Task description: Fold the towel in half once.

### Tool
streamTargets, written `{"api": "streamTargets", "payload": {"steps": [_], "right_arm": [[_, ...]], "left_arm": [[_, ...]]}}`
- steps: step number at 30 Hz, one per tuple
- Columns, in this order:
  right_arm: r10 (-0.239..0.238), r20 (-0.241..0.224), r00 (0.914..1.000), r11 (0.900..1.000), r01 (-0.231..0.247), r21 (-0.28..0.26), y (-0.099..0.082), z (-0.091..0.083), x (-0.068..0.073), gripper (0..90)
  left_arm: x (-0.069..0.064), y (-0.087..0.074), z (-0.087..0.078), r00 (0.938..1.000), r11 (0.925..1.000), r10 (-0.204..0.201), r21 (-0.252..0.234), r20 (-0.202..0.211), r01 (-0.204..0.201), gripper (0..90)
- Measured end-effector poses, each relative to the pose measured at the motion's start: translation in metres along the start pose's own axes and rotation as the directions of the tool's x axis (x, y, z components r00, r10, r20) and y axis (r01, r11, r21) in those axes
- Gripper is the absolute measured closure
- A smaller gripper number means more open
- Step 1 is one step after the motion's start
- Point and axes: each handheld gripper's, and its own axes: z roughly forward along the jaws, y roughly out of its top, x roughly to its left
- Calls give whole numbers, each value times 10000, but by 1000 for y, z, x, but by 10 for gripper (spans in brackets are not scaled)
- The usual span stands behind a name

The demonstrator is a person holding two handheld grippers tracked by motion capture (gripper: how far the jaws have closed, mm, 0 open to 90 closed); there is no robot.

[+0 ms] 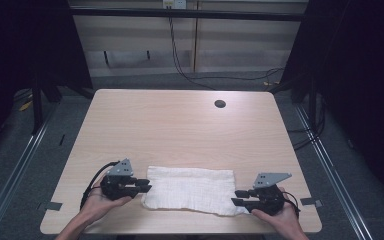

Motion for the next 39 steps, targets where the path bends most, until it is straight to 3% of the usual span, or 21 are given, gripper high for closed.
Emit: {"api": "streamTargets", "payload": {"steps": [4, 9, 14, 17, 20, 24, 27, 29, 33, 39], "right_arm": [[214, 404, 9990, 9998, -216, 35, 12, 13, -17, 619], [492, 796, 9956, 9988, -491, -30, 26, 34, -44, 602], [577, 1538, 9864, 9979, -616, 208, 28, 53, -58, 532], [646, 1571, 9855, 9974, -687, 206, 26, 57, -62, 532], [534, 1475, 9876, 9981, -571, 211, 25, 59, -61, 662], [840, 1415, 9864, 9961, -868, 135, 25, 58, -63, 861], [977, 1394, 9854, 9950, -998, 84, 24, 54, -68, 877], [1126, 1413, 9835, 9934, -1147, 66, 23, 52, -71, 879], [1325, 1628, 9777, 9912, -1306, -222, 21, 48, -77, 878], [1450, 1942, 9702, 9894, -1406, -362, 17, 42, -85, 869]], "left_arm": [[13, 7, 16, 9995, 9993, -113, 350, -307, 124, 750], [26, 8, 26, 9982, 9978, -475, 449, -364, 492, 742], [31, 1, 31, 9958, 9948, -810, 579, -431, 834, 735], [28, 1, 32, 9956, 9951, -780, 572, -513, 809, 721], [24, 1, 33, 9959, 9949, -788, 595, -450, 814, 707], [20, 1, 34, 9957, 9951, -795, 553, -478, 822, 705], [18, 3, 35, 9958, 9952, -721, 628, -563, 756, 708], [18, 3, 37, 9956, 9949, -850, 516, -389, 869, 706], [13, 7, 41, 9976, 9955, -623, 697, -316, 644, 689], [11, 13, 45, 9974, 9958, -693, 579, -205, 704, 658]]}}
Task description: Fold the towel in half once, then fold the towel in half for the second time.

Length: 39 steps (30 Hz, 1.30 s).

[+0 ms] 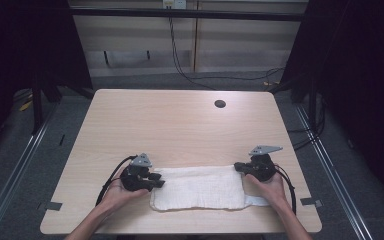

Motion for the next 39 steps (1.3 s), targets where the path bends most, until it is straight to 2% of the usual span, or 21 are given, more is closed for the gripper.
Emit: {"api": "streamTargets", "payload": {"steps": [3, 6, 8, 9, 10, 12, 13, 14, 15, 19, 23, 25, 28, 32, 35, 39], "right_arm": [[39, 107, 9999, 9999, -37, -158, 0, -5, -2, 767], [272, 23, 9996, 9984, -271, -506, 3, -9, -2, 652], [245, -77, 9997, 9974, -250, -677, 7, -12, 0, 605], [180, -97, 9998, 9975, -186, -675, 9, -13, 3, 589], [0, -150, 9999, 9976, -11, -686, 11, -13, 5, 574], [-22, -302, 9995, 9973, -1, -730, 15, -15, 13, 550], [-104, -438, 9990, 9968, 69, -800, 17, -15, 17, 545], [-217, -557, 9982, 9961, 168, -865, 19, -16, 23, 541], [-305, -706, 9970, 9954, 239, -926, 21, -16, 28, 535], [-729, -1328, 9885, 9944, 619, -852, 24, -13, 52, 512], [-1079, -1845, 9769, 9925, 951, -769, 26, -7, 73, 527], [-1079, -2164, 9703, 9929, 940, -735, 29, -3, 84, 542], [-1377, -2622, 9551, 9901, 1253, -636, 34, 7, 102, 564], [-1730, -3114, 9344, 9849, 1660, -491, 40, 22, 124, 577], [-1960, -3486, 9166, 9803, 1926, -446, 42, 29, 138, 577], [-2298, -3819, 8952, 9709, 2378, -271, 43, 39, 156, 589]], "left_arm": [[4, 3, -3, 9999, 9996, -139, -243, 90, 141, 605], [10, 10, -6, 9996, 9987, -269, -434, -44, 267, 579], [14, 13, -7, 9992, 9971, -389, -647, 18, 389, 569], [16, 15, -8, 9993, 9973, -340, -655, -138, 331, 562], [18, 17, -9, 9990, 9966, -419, -720, -161, 406, 552], [23, 20, -11, 9979, 9940, -607, -920, -208, 586, 515], [26, 21, -11, 9977, 9943, -655, -853, -145, 640, 507], [27, 21, -10, 9973, 9939, -692, -883, -258, 667, 496], [29, 20, -11, 9963, 9942, -734, -821, -445, 695, 477], [33, 16, -15, 9943, 9926, -934, -832, -515, 889, 448], [35, 14, -18, 9937, 9903, -1018, -998, -475, 967, 428], [37, 12, -18, 9934, 9894, -1087, -1012, -368, 1045, 416], [39, 11, -18, 9930, 9885, -1149, -1016, -269, 1116, 395], [39, 11, -22, 9917, 9862, -1229, -1161, -376, 1178, 392], [39, 12, -25, 9930, 9860, -1080, -1330, -469, 1009, 437], [36, 19, -24, 9954, 9901, -788, -1205, -554, 717, 462]]}}
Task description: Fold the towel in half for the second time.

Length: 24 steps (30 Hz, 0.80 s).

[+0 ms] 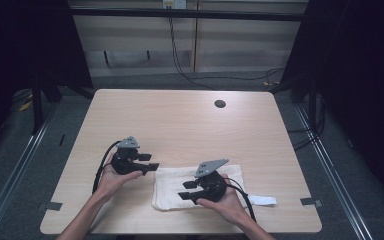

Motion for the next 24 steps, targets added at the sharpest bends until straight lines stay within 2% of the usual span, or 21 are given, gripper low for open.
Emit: {"api": "streamTargets", "payload": {"steps": [2, 6, 8, 11, 16, 21, 24], "right_arm": [[-50, -184, 9998, 10000, 50, 31, 4, 6, 5, 591], [-312, -461, 9984, 9995, 317, 92, 14, 17, 14, 593], [-405, -609, 9973, 9991, 411, 85, 18, 23, 16, 593], [-430, -778, 9960, 9990, 439, 101, 21, 33, 22, 601], [-550, -938, 9941, 9974, 592, 419, 22, 50, 29, 612], [-850, -1125, 9900, 9945, 912, 507, 25, 63, 38, 616], [-1096, -1078, 9881, 9908, 1172, 670, 26, 71, 40, 620]], "left_arm": [[-1, 5, 1, 9999, 9999, 117, -98, -18, -117, 481], [4, 15, 13, 10000, 10000, -10, -63, 48, 10, 489], [4, 14, 17, 9997, 9997, -144, -213, 186, 148, 486], [1, 11, 19, 9999, 9999, 107, 67, -4, -107, 477], [4, 9, 17, 10000, 10000, -20, 0, -39, 20, 470], [9, 7, 16, 9998, 9999, -159, 2, -92, 159, 462], [10, 6, 17, 9997, 9998, -195, 54, -158, 196, 457]]}}
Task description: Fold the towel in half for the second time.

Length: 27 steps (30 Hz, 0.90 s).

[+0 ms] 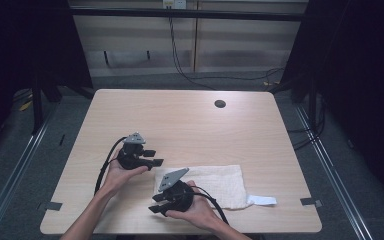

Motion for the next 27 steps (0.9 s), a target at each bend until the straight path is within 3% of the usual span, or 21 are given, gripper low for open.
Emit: {"api": "streamTargets", "payload": {"steps": [8, 13, 17, 23, 27], "right_arm": [[-188, 71, 9998, 9997, 187, 175, -5, 11, 2, 624], [-197, 276, 9994, 9998, 198, -16, -2, 5, 0, 620], [-128, 443, 9989, 9996, 116, 254, -5, 7, -3, 617], [-252, 387, 9989, 9995, 245, 181, -7, 8, -3, 617], [-514, 620, 9968, 9986, 506, 145, -8, 8, -1, 629]], "left_arm": [[-1, -2, 1, 10000, 10000, 27, 48, -26, -27, 444], [1, -2, -1, 10000, 10000, 8, -4, -65, -8, 441], [3, -3, -2, 9999, 10000, -55, 0, -113, 55, 439], [4, -4, -2, 9998, 10000, -88, 25, -163, 88, 437], [4, -4, -1, 9998, 9999, -122, 54, -142, 123, 434]]}}
